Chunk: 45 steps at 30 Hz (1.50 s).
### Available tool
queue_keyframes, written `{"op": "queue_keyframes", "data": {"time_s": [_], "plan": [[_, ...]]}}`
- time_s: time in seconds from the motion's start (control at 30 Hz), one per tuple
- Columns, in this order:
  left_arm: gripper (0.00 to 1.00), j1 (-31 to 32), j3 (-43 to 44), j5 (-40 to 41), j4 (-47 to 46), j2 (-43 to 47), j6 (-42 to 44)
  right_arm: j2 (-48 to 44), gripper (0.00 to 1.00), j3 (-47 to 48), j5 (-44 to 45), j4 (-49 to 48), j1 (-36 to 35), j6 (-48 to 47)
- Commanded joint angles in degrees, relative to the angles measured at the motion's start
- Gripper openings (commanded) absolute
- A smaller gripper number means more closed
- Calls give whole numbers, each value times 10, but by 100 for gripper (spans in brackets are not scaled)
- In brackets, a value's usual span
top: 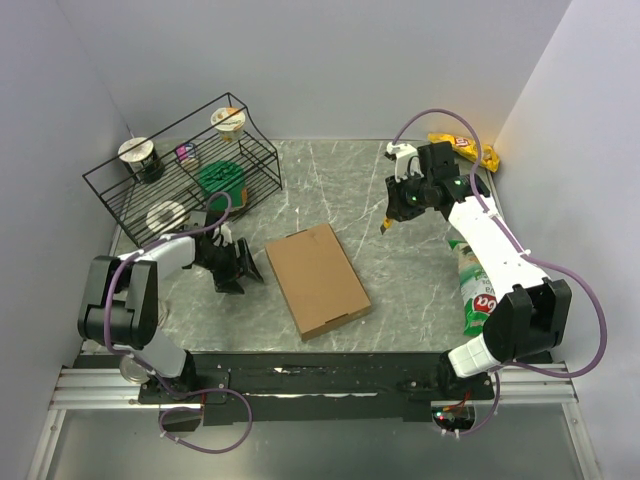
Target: Unpack the express box
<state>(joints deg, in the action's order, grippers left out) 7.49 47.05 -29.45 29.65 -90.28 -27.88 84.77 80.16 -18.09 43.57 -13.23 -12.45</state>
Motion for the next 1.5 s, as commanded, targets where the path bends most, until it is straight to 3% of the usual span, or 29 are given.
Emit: {"op": "queue_keyframes", "data": {"time_s": [0.0,0.07,0.17,0.27,0.5,0.77,1.1,1.13,1.17,1.33,1.47], "plan": [[72,1,11,5,-19,0,5,-13,0,-1,-7,-15,4,7],[73,0,31,1,-9,11,20,-14,0,-1,-10,-14,4,7],[83,1,51,-90,-7,25,32,-12,0,-3,-12,-16,3,7],[84,14,58,-177,-77,21,-9,-11,0,-4,-12,-22,4,9],[78,52,92,-150,-94,-26,-29,-18,0,-11,-15,-15,4,8],[52,48,75,-83,-52,-68,-4,-50,0,-39,2,-16,4,-1],[32,6,16,-112,-66,-37,12,-51,0,-43,6,-16,4,-3],[20,3,9,-129,-72,-33,16,-50,0,-36,6,-15,3,-4],[16,0,5,-140,-84,-26,19,-47,0,-33,8,-15,3,-5],[5,-29,-35,-146,-103,-13,28,-34,0,-19,5,-18,4,-1],[6,-55,-54,-148,-109,-4,29,-34,0,-15,10,-17,4,-4]]}}
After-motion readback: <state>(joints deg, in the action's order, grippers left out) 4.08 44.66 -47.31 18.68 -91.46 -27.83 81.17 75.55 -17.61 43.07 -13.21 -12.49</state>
